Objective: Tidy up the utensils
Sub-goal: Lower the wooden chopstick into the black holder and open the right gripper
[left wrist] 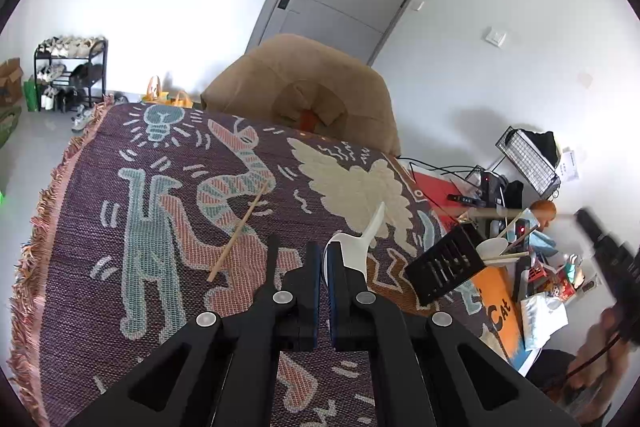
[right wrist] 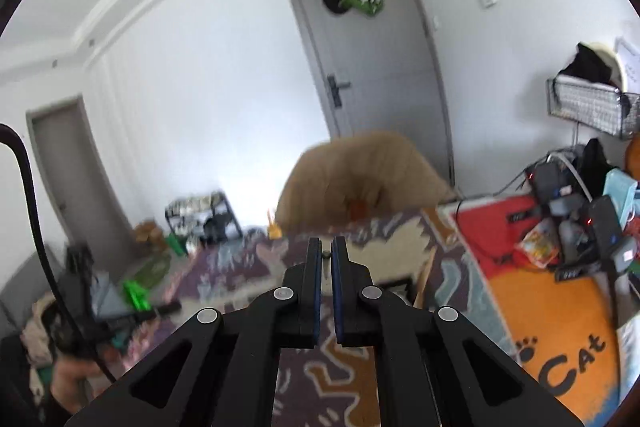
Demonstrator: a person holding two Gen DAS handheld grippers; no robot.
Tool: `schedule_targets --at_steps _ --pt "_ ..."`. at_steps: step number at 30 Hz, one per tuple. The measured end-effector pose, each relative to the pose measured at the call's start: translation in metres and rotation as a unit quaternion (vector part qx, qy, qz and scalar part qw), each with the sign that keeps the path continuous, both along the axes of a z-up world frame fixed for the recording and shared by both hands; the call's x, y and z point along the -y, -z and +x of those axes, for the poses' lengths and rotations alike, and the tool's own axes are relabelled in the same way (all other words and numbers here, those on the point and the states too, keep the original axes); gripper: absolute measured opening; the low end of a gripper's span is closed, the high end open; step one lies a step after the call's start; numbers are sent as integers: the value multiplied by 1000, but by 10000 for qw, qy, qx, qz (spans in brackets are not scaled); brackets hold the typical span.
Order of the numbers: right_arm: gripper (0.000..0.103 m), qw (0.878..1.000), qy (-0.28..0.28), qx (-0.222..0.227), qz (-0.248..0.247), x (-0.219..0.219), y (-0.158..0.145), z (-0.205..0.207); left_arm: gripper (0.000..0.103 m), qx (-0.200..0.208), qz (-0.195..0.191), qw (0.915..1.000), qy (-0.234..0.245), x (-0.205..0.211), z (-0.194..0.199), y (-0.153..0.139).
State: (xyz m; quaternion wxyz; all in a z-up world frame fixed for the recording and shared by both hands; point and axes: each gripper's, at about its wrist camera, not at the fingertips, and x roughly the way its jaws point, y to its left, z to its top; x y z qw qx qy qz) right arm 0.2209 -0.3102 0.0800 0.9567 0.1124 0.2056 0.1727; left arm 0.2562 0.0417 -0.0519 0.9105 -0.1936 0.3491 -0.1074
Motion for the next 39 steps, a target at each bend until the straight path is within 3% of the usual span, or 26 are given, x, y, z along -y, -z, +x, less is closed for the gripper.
schedule_targets --at_steps 6,15,28,39 --pt "6 9992 292 285 -50 14 -26 -5 2 81 121 9998 102 5 -1 -11" --pt "6 9950 156 328 -934 14 -50 -1 2 175 113 9997 110 6 -5 -17" --pt "6 9822 -214 -49 -1866 -12 -40 2 2 108 46 9999 72 -1 -4 -10" --pt "6 9748 -477 -473 -2126 -24 -23 30 2 46 -31 9999 135 1 0 -3"
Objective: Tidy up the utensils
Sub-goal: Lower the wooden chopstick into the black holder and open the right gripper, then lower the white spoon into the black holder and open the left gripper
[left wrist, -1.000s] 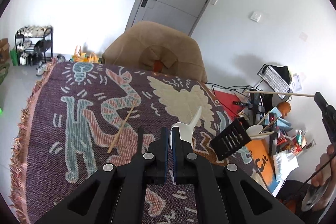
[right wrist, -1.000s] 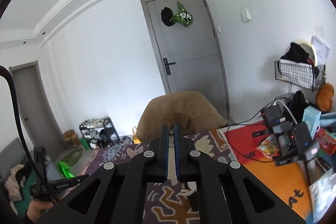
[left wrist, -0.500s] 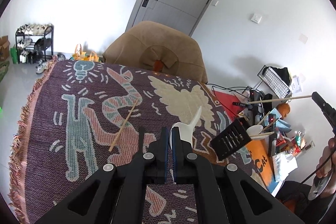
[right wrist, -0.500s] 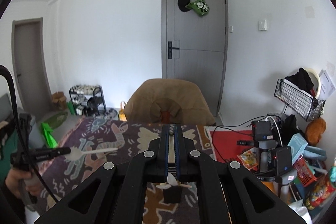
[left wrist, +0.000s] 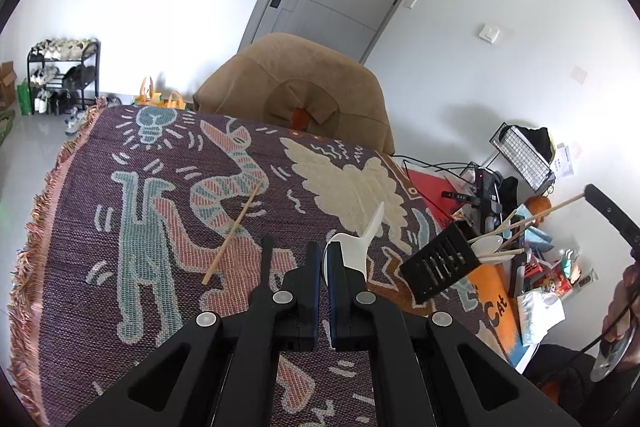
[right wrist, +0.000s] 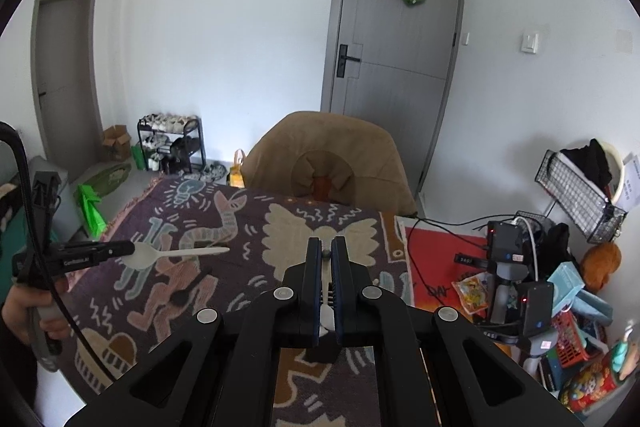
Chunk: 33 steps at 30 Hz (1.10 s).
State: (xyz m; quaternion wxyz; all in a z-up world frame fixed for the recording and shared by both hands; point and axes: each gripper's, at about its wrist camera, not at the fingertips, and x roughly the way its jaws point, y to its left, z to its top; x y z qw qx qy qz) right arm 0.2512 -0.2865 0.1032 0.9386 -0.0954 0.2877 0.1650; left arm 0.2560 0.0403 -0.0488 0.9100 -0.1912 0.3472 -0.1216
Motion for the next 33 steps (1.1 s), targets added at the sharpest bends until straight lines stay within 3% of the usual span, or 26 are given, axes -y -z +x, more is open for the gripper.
schedule_targets --at_steps 5,6,8,10,16,20,28,33 --pt "9 9996 92 -248 -80 -5 17 25 2 56 60 9999 72 4 1 -5" --pt "15 9995 102 -301 -35 -4 20 27 2 69 80 9999 101 5 2 -7" --pt "49 9993 198 -293 141 3 24 28 2 101 168 9997 171 9 4 -11" --pt "59 9987 332 -174 348 15 25 22 2 141 344 9988 311 17 8 -19" --pt "62 9900 916 -52 1070 65 34 1 2 252 830 9924 878 51 22 -46" --pt "67 9804 1255 -83 1518 98 53 -17 2 296 1272 9819 1371 83 31 -62" --pt "68 9681 1611 -480 1856 131 105 -35 2 211 2324 9488 2131 140 50 -80" --pt "68 9618 1688 -726 2028 146 132 -39 3 -46 2875 9262 2439 166 66 -86"
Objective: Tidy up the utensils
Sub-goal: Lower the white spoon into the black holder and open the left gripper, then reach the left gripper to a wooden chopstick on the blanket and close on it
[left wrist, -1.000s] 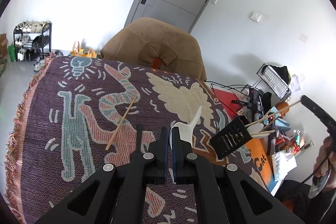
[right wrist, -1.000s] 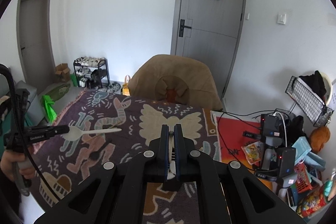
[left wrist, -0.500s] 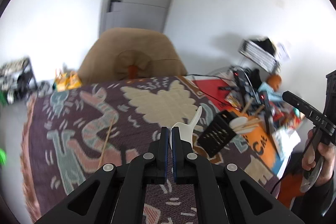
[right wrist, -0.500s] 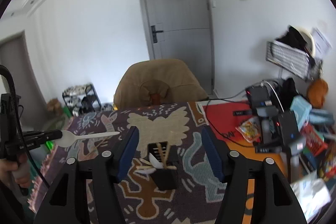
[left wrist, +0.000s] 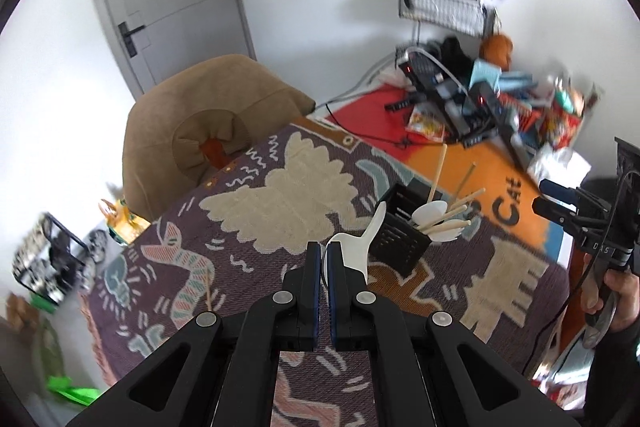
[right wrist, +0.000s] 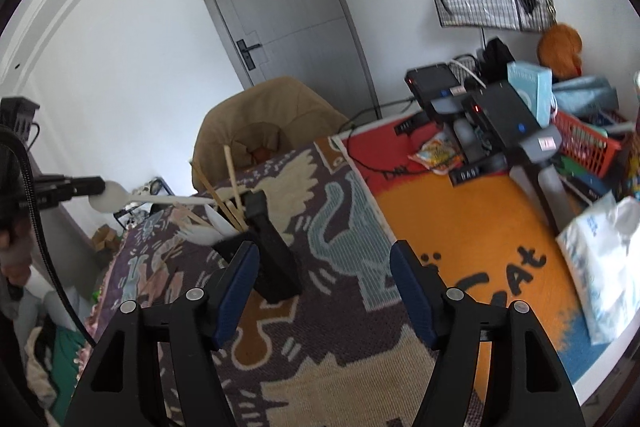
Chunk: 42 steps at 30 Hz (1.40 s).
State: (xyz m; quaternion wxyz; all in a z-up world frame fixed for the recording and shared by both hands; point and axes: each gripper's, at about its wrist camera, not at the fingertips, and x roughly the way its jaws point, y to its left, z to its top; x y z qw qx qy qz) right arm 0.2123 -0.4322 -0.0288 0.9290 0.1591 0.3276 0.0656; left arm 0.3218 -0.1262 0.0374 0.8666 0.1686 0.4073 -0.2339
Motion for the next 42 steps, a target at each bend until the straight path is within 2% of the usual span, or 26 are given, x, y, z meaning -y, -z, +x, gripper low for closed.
schedule_targets --at_steps 8,13,21,24,29,30,32,34,36,40,42 --pt "68 9995 0 -218 243 11 30 -5 3 -339 707 9966 246 38 19 -4" --pt "68 9985 -3 -363 403 15 48 -6 3 -552 1198 9906 363 66 29 0" --pt "68 9971 -72 -505 571 14 69 -7 3 -790 1726 9806 497 97 40 8" --pt "68 9965 -115 -547 619 12 75 -6 3 -799 1727 9805 494 105 43 7" --pt "68 9960 -152 -592 658 10 80 -8 5 -880 1374 9855 461 113 49 3" --pt "68 9959 -150 -601 665 9 81 -8 8 -931 1260 9866 457 113 50 3" --pt "68 9957 -143 -616 677 9 82 -8 26 -965 1075 9886 433 112 50 4" --pt "68 9956 -149 -630 680 7 83 -9 70 -905 883 9912 389 108 49 2" --pt "68 9955 -164 -641 676 5 83 -9 77 -778 716 9938 353 101 46 -2" --pt "68 9956 -237 -660 627 -4 82 -8 77 -745 412 9962 203 79 42 -3" --pt "74 9957 -274 -664 591 -10 81 -8 77 -691 253 9973 56 61 40 -2"
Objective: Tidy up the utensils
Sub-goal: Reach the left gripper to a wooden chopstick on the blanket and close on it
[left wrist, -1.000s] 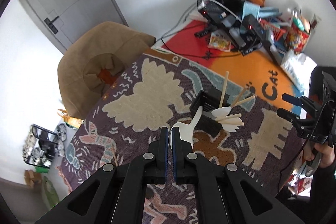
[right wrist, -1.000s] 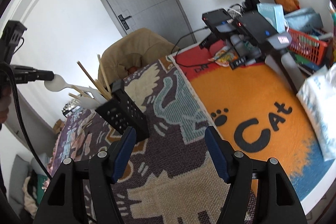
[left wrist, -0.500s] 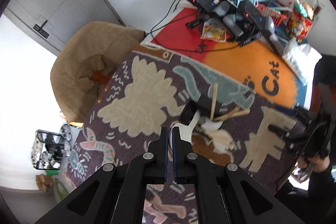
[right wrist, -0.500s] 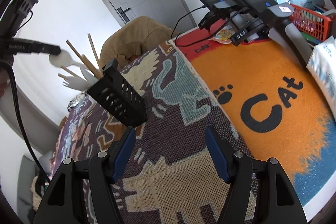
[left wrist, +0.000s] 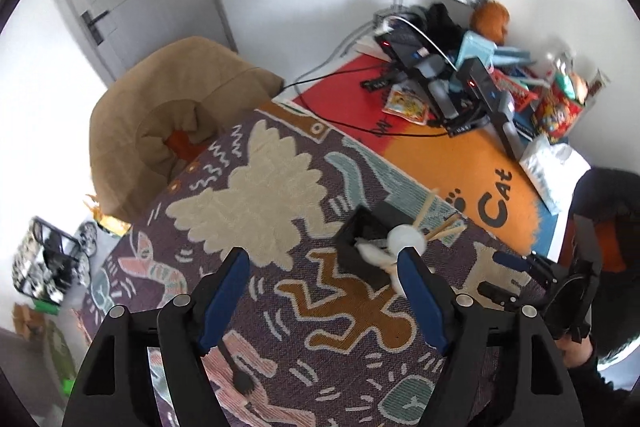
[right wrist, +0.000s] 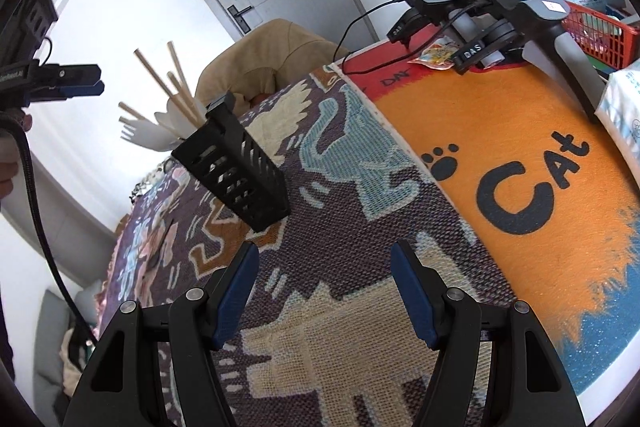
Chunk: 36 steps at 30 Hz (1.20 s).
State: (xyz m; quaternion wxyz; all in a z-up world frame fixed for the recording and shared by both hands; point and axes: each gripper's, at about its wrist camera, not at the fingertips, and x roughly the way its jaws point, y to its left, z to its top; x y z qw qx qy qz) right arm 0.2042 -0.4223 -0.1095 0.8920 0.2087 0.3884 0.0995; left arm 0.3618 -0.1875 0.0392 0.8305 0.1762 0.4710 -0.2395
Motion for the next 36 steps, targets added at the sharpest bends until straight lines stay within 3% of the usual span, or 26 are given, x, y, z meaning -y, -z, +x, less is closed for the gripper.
schedule_targets --at_steps 1,5,9,21,24,27,36 --pt "82 10000 6 32 -27 -3 -1 0 77 13 -66 10000 -62 -8 -1 1" --pt "89 9998 -67 144 -118 -16 -8 -2 78 25 -327 9987 -398 -46 -6 8" --pt "89 9991 -321 188 -220 -39 -11 1 89 85 -555 9960 -692 -83 -12 14" --pt "89 9954 -796 242 -469 -94 -10 3 89 152 -767 9854 -1510 -179 -30 53" --pt "89 9937 -934 217 -575 -110 -9 5 85 96 -909 9818 -1665 -198 -35 66" --pt "89 9921 -1043 221 -654 -122 -10 6 75 -17 -1023 9778 -1829 -213 -39 82" --pt "88 9884 -1286 80 -804 -155 -5 12 53 -92 -1747 9576 -2291 -252 -54 125"
